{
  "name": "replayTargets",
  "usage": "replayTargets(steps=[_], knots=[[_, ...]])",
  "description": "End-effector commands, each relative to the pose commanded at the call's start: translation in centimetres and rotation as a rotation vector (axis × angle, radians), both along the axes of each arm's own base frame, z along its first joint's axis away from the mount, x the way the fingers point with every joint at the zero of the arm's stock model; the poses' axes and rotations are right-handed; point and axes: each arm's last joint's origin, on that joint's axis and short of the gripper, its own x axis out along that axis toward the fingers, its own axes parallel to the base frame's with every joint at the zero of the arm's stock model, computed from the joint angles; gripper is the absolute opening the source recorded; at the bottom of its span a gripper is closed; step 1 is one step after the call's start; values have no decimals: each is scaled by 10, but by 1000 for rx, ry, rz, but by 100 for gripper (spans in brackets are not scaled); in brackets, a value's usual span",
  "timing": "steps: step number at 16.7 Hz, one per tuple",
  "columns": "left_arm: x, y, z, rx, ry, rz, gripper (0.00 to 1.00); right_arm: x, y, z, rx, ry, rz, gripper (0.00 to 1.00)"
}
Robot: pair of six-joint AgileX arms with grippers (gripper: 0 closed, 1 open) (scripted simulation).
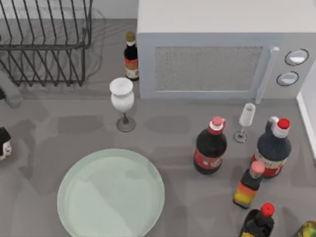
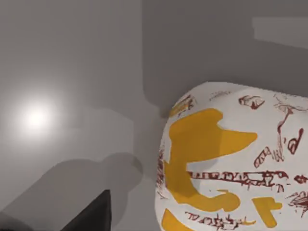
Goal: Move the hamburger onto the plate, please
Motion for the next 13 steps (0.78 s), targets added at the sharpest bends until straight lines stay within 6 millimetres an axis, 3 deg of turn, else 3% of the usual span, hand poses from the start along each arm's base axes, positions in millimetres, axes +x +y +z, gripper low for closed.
replayTargets(steps=[5,10,13], knots=[[0,1,-52,1,-7,-1,100,0,0,0,0,0,0,100],[-1,1,-58,0,-3,-1,100,0,0,0,0,0,0,100],[-1,1,-58,0,-3,-1,77,0,0,0,0,0,0,100]])
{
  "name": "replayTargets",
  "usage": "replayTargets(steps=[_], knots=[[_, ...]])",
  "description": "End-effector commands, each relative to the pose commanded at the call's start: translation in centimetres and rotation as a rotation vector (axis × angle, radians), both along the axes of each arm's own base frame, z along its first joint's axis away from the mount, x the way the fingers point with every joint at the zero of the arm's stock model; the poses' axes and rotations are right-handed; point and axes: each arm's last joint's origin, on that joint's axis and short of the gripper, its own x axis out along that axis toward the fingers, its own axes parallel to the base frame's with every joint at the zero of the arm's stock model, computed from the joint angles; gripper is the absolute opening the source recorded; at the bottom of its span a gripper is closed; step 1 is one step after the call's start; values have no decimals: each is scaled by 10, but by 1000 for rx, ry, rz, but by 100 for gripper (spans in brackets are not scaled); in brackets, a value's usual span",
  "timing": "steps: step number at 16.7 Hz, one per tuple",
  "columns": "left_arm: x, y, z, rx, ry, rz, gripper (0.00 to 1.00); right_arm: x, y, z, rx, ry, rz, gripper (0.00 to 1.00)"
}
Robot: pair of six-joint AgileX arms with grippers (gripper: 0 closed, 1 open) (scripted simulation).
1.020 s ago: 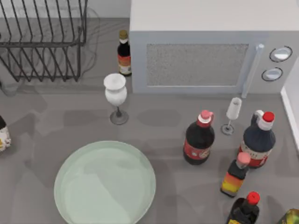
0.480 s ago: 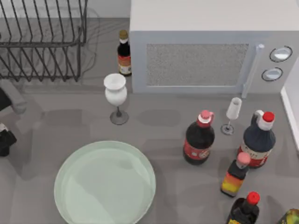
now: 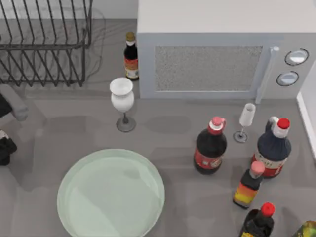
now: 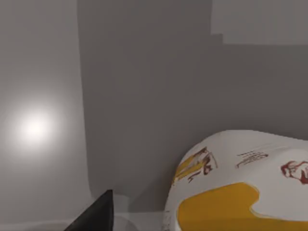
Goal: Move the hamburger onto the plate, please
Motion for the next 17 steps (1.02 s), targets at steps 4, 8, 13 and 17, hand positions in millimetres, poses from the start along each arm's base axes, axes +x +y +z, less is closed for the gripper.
replayTargets(steps=[4,8,13,17], knots=[[0,0,0,0,0,0,47,0,0,0,0,0,0,100],[0,0,0,0,0,0,17,0,0,0,0,0,0,100],[0,0,0,0,0,0,0,0,0,0,0,0,0,100],[0,0,0,0,0,0,0,0,0,0,0,0,0,100]])
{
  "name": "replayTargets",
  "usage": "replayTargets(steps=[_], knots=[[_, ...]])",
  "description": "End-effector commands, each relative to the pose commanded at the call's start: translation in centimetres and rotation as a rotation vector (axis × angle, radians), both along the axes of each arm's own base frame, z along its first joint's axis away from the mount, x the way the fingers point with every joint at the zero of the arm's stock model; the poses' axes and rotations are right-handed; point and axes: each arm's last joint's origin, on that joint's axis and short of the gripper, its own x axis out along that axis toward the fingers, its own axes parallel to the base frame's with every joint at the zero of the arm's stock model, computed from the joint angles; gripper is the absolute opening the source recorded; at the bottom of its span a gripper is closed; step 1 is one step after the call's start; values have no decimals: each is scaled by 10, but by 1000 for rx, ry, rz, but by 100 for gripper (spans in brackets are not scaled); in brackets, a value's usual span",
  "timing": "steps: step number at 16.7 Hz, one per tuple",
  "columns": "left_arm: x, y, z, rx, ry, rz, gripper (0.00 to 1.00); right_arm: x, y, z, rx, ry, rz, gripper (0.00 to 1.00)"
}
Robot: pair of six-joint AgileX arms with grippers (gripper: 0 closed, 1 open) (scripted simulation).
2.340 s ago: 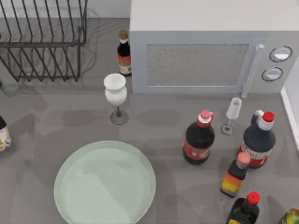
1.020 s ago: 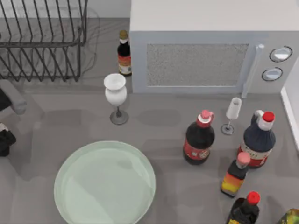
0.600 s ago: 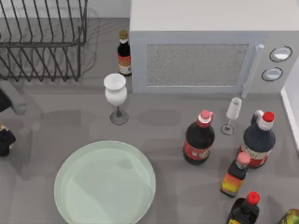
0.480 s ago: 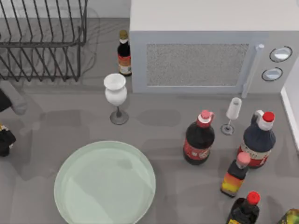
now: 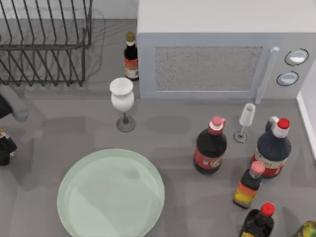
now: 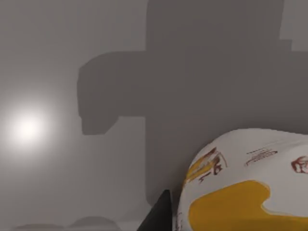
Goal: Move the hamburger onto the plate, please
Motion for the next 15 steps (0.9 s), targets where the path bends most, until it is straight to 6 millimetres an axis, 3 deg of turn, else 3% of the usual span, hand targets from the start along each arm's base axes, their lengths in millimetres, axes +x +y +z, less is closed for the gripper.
replayTargets(steps=[1,2,6,12,15], knots=[[0,0,0,0,0,0,0,0,0,0,0,0,0,100],[-3,-2,22,-21,-14,14,0,0,0,0,0,0,0,100],[2,-1,42,-23,-19,8,0,0,0,0,0,0,0,100],[-1,-2,111,-23,-1,11,0,0,0,0,0,0,0,100],[-3,-2,122,-21,-14,14,0,0,0,0,0,0,0,100]])
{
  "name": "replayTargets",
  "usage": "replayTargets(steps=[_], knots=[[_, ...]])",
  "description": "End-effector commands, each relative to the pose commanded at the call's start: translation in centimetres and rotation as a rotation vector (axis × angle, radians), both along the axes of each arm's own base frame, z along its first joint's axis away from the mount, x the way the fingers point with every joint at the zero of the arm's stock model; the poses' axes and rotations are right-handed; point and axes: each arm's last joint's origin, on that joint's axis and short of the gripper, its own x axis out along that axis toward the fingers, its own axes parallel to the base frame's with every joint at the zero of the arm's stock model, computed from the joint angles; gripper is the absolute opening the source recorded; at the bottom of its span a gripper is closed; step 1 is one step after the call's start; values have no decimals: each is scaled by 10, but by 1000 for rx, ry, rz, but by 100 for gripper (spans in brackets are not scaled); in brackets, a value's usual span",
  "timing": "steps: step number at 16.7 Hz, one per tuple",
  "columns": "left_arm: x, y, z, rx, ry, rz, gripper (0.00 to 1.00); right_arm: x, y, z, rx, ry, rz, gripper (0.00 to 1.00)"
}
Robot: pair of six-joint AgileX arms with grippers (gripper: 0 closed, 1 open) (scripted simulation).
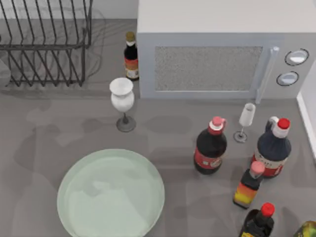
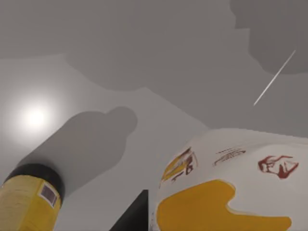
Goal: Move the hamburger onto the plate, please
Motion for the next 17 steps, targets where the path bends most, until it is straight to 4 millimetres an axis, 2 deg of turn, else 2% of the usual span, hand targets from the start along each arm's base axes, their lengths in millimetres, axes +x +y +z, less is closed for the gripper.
replayTargets(steps=[5,9,13,17], knots=[[0,-2,0,4,-5,-34,0,0,0,0,0,0,0,100],[0,-20,15,37,-58,-265,0,0,0,0,0,0,0,100],[-5,-52,34,99,-122,-705,0,0,0,0,0,0,0,100],[-14,-92,45,169,-141,-1321,0,0,0,0,0,0,0,100]])
